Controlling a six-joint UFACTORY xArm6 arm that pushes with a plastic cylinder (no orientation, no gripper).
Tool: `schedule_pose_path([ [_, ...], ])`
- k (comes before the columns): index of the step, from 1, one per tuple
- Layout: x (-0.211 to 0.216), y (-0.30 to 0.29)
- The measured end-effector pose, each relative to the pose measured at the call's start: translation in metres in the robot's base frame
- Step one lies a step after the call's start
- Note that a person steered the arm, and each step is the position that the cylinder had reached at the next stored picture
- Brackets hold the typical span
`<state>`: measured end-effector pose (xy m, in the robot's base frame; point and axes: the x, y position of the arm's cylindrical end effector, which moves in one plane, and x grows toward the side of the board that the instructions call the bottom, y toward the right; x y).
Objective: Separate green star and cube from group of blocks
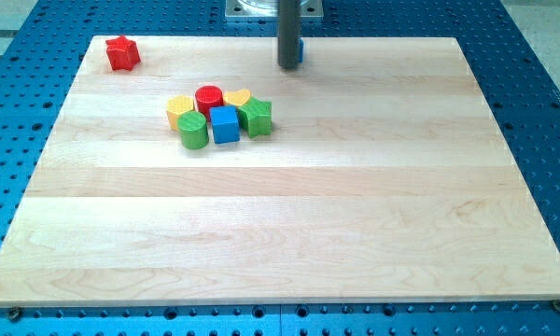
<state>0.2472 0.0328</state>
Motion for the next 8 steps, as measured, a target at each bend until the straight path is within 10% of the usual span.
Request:
schedule_pose_path([
  [4,0.025,-0.100],
  [8,0.162,-0.154],
])
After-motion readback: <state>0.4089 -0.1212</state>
